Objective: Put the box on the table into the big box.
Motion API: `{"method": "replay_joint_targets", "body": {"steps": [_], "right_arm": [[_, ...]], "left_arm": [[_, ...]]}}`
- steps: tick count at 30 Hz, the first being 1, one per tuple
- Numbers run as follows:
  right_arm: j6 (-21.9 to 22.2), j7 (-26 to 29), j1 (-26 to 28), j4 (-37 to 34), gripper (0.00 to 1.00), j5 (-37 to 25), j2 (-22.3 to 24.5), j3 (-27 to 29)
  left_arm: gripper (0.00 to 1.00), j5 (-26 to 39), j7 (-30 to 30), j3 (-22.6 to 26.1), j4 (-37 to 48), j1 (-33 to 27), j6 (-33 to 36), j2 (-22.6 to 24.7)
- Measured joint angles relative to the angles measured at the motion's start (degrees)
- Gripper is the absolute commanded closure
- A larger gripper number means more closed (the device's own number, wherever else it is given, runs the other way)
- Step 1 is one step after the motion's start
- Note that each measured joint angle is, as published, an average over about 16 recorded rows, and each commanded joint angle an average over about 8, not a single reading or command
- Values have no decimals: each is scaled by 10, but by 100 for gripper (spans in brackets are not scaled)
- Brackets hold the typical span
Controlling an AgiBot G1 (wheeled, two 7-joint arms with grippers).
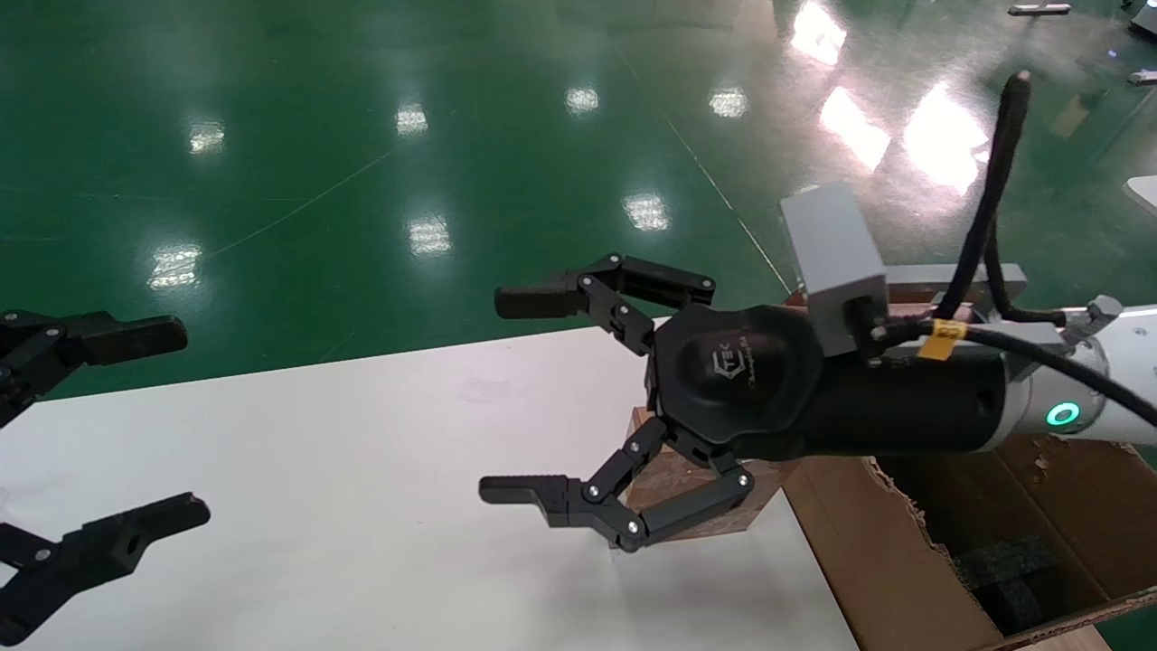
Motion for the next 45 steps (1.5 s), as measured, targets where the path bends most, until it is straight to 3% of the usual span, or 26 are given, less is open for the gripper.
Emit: {"method": "replay_joint_targets", "body": {"steps": [13,24,45], "right_arm": [[-41,-113,46,-125,0,-80,14,-73],[-40,-204,109,-249,0,-137,25,-151],[-40,-305,194,-431,0,-195,-2,-241]], "left_arm": [[100,0,0,0,0,0,0,0],[100,0,0,0,0,0,0,0],[100,0,0,0,0,0,0,0]]}}
